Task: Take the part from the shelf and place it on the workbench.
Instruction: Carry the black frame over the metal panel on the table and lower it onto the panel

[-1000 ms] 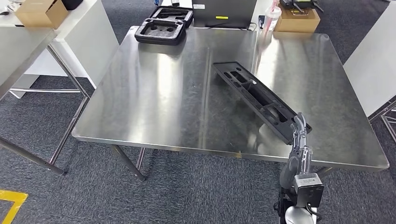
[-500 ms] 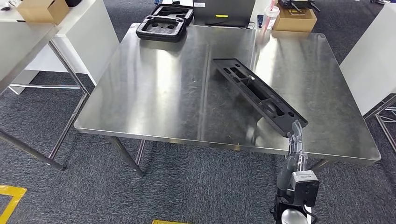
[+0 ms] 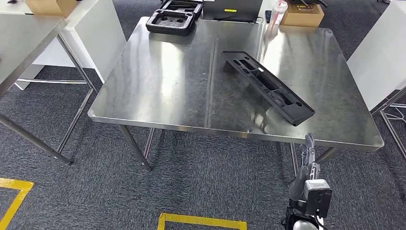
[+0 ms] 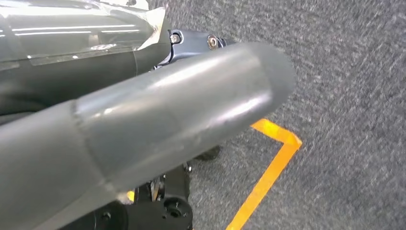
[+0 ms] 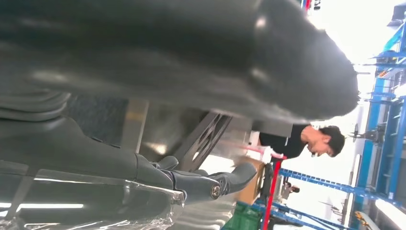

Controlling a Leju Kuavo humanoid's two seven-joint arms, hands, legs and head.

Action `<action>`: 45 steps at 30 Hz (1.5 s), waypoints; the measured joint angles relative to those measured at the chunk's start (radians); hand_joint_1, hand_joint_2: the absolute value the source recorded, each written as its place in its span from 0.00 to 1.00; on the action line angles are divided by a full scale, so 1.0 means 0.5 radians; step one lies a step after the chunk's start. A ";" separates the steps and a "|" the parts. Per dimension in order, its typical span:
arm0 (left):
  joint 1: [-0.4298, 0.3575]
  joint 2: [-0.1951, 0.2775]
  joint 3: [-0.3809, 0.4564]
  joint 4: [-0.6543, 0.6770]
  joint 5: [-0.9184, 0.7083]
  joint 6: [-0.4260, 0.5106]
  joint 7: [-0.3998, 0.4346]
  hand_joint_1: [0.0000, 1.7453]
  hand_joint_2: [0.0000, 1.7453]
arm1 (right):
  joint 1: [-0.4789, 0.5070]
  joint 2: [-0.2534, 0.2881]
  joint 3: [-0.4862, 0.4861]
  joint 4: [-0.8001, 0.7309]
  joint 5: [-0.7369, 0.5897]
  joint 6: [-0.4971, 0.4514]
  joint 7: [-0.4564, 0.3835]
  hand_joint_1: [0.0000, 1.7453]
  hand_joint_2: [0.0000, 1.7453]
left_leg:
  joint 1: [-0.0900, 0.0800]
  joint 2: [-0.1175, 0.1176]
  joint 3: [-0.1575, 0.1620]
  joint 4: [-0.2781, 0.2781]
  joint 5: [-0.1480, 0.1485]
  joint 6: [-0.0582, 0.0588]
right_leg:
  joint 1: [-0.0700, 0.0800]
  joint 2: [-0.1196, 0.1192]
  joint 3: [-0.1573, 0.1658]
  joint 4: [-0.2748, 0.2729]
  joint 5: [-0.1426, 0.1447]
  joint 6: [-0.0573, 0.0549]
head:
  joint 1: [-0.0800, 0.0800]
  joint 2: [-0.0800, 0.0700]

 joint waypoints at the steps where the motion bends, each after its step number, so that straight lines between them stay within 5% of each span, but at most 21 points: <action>1: 0.001 0.002 0.002 0.000 0.000 -0.001 -0.002 0.00 0.00 | 0.005 -0.010 0.001 0.017 -0.001 -0.008 0.002 0.00 0.00 | 0.003 -0.003 -0.006 0.004 0.005 -0.009 | -0.014 -0.002 -0.012 -0.002 0.011 -0.015 | 0.000 0.000; 2: 0.002 0.002 0.004 0.000 -0.001 -0.002 -0.003 0.00 0.00 | 0.010 -0.018 0.002 0.034 -0.003 -0.015 0.005 0.00 0.00 | 0.007 -0.008 -0.015 0.018 -0.014 -0.021 | -0.024 -0.006 -0.020 -0.006 0.025 -0.033 | 0.000 0.000; 4: 0.004 0.006 0.012 0.001 -0.002 -0.002 -0.004 0.00 0.00 | 0.020 -0.028 0.004 0.064 -0.006 -0.021 0.008 0.00 0.00 | 0.019 -0.019 -0.061 0.142 -0.155 -0.048 | -0.047 -0.014 -0.053 -0.014 0.065 -0.073 | -0.007 0.000; 6: 0.005 0.008 0.018 0.002 -0.003 -0.002 -0.004 0.00 0.00 | 0.028 -0.033 0.005 0.086 -0.008 -0.024 0.010 0.00 0.00 | 0.035 -0.023 -0.126 0.382 -0.343 -0.077 | -0.043 -0.017 -0.102 -0.010 0.108 -0.089 | -0.015 0.000; 7: 0.005 0.009 0.019 0.002 -0.003 -0.002 -0.005 0.00 0.00 | 0.032 -0.035 0.006 0.097 -0.009 -0.027 0.012 0.00 0.00 | 0.044 -0.024 -0.146 0.490 -0.388 -0.089 | -0.044 -0.018 -0.127 -0.007 0.129 -0.086 | -0.015 0.000; 9: 0.005 0.009 0.020 0.002 -0.003 -0.002 -0.007 0.00 0.00 | 0.038 -0.039 0.006 0.125 -0.016 -0.042 0.025 0.00 0.00 | 0.066 -0.023 -0.101 0.534 -0.341 -0.109 | -0.051 -0.019 -0.184 0.003 0.168 -0.069 | -0.016 0.000; 11: 0.004 0.009 0.020 0.002 -0.005 -0.002 -0.010 0.00 0.00 | 0.035 -0.041 0.005 0.174 -0.035 -0.067 0.052 0.00 0.00 | 0.091 -0.024 0.073 0.319 -0.234 -0.129 | -0.060 -0.018 -0.233 0.016 0.203 -0.044 | -0.017 0.000; 13: 0.003 0.007 0.020 0.002 -0.011 -0.001 -0.015 0.00 0.00 | 0.015 -0.044 0.004 0.271 -0.072 -0.085 0.079 0.00 0.00 | 0.093 -0.033 0.244 0.055 -0.222 -0.131 | -0.059 -0.016 -0.265 0.024 0.239 -0.011 | -0.020 0.000; 14: 0.004 0.006 0.020 0.002 -0.013 -0.001 -0.017 0.00 0.00 | -0.008 -0.045 0.004 0.350 -0.098 -0.086 0.085 0.00 0.00 | 0.086 -0.036 0.277 -0.016 -0.238 -0.123 | -0.055 -0.015 -0.271 0.023 0.257 0.008 | -0.020 0.000; 16: 0.006 0.002 0.022 0.003 -0.017 0.005 -0.020 0.00 0.00 | -0.076 -0.045 0.001 0.572 -0.160 -0.074 0.081 0.00 0.00 | 0.068 -0.035 0.259 -0.039 -0.225 -0.084 | -0.050 -0.013 -0.274 0.000 0.299 0.046 | -0.016 0.000; 18: 0.004 -0.003 0.026 0.005 -0.020 0.017 -0.019 0.00 0.00 | -0.167 -0.041 -0.011 0.861 -0.220 -0.058 0.073 0.00 0.00 | 0.059 -0.022 0.215 -0.049 -0.174 -0.029 | -0.055 -0.012 -0.305 0.031 0.258 0.052 | -0.013 0.000; 21: 0.004 -0.007 0.034 0.007 -0.031 0.035 -0.008 0.00 0.00 | -0.325 -0.031 -0.038 1.347 -0.242 -0.104 0.131 0.00 0.00 | 0.049 -0.008 0.120 -0.055 -0.084 0.026 | -0.055 -0.011 -0.413 0.349 -0.019 0.005 | 0.003 0.000; 23: 0.005 -0.007 0.038 0.007 -0.042 0.043 0.004 0.00 0.00 | -0.411 -0.029 -0.050 1.622 -0.200 -0.209 0.239 0.00 0.00 | 0.036 -0.007 0.064 -0.050 -0.035 0.034 | -0.049 -0.009 -0.446 0.578 -0.115 0.010 | 0.007 0.000; 25: 0.006 -0.007 0.039 0.007 -0.045 0.046 0.011 0.00 0.00 | -0.443 -0.029 -0.052 1.736 -0.165 -0.277 0.302 0.00 0.00 | 0.030 -0.008 0.040 -0.046 -0.012 0.036 | -0.045 -0.008 -0.443 0.657 -0.119 0.023 | 0.008 0.000; 38: 0.006 -0.007 0.040 0.007 -0.047 0.047 0.014 0.00 0.00 | -0.448 -0.029 -0.052 1.764 -0.155 -0.297 0.323 0.00 0.00 | 0.028 -0.008 0.033 -0.045 -0.007 0.036 | -0.045 -0.008 -0.436 0.660 -0.111 0.027 | 0.008 0.000; 42: 0.006 -0.007 0.042 0.007 -0.060 0.066 0.033 0.00 0.00 | -0.474 -0.028 -0.052 1.891 -0.136 -0.361 0.430 0.00 0.00 | 0.020 -0.009 -0.008 -0.038 0.021 0.035 | -0.038 -0.008 -0.364 0.622 -0.046 0.048 | 0.009 0.000; 45: 0.006 -0.009 0.047 0.009 -0.077 0.105 0.090 0.00 0.00 | -0.505 -0.020 -0.071 2.140 -0.162 -0.403 0.633 0.00 0.00 | 0.004 -0.012 -0.074 -0.029 0.089 0.016 | -0.008 -0.008 -0.035 0.164 -0.028 0.016 | 0.006 0.000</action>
